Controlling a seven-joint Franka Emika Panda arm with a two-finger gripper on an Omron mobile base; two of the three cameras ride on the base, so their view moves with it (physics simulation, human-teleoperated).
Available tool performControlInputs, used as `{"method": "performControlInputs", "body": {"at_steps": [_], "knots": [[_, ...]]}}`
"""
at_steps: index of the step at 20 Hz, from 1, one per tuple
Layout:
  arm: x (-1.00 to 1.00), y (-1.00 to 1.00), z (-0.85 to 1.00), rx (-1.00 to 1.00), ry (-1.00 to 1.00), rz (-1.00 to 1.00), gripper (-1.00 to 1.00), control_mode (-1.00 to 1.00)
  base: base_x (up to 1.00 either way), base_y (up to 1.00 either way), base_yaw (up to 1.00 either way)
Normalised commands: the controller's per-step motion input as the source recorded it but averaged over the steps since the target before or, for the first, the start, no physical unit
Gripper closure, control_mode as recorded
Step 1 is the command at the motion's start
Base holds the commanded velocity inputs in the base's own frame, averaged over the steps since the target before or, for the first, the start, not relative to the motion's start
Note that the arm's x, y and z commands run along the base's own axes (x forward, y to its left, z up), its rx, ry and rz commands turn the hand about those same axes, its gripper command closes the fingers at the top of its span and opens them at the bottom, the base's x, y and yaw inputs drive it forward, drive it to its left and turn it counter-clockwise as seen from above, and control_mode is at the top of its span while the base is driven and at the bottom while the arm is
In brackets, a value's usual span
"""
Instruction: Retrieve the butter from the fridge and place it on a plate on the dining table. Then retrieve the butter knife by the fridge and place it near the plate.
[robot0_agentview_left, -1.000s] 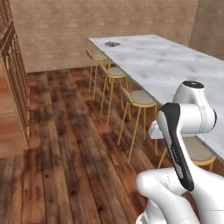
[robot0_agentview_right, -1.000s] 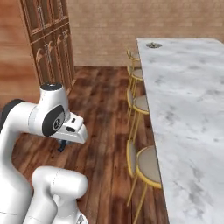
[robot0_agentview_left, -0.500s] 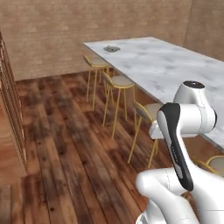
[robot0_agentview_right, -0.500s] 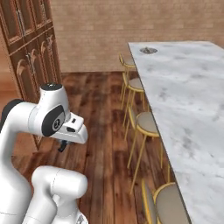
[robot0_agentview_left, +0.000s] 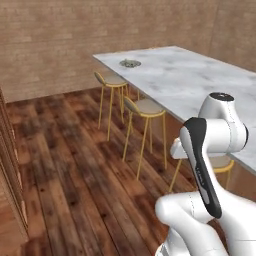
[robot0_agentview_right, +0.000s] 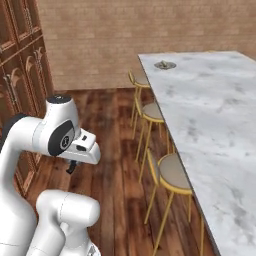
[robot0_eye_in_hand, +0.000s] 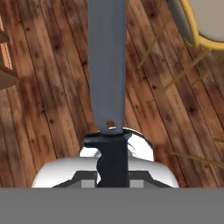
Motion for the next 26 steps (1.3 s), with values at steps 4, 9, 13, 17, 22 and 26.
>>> {"method": "performControlInputs", "body": {"at_steps": [4,9,13,17,22,26], "knots": [[0.0,0.0,0.0,0.0,0.0,0.0,1.0,1.0,1.0,0.59,-0.2],[0.0,0.0,0.0,0.0,0.0,0.0,1.0,1.0,1.0,0.47,-0.16],[0.0,0.0,0.0,0.0,0.0,0.0,1.0,1.0,1.0,0.18,-0.08],[0.0,0.0,0.0,0.0,0.0,0.0,1.0,1.0,1.0,0.42,-0.17],[0.0,0.0,0.0,0.0,0.0,0.0,1.0,1.0,1.0,0.35,-0.19],[0.0,0.0,0.0,0.0,0.0,0.0,1.0,1.0,1.0,0.28,-0.24]]}}
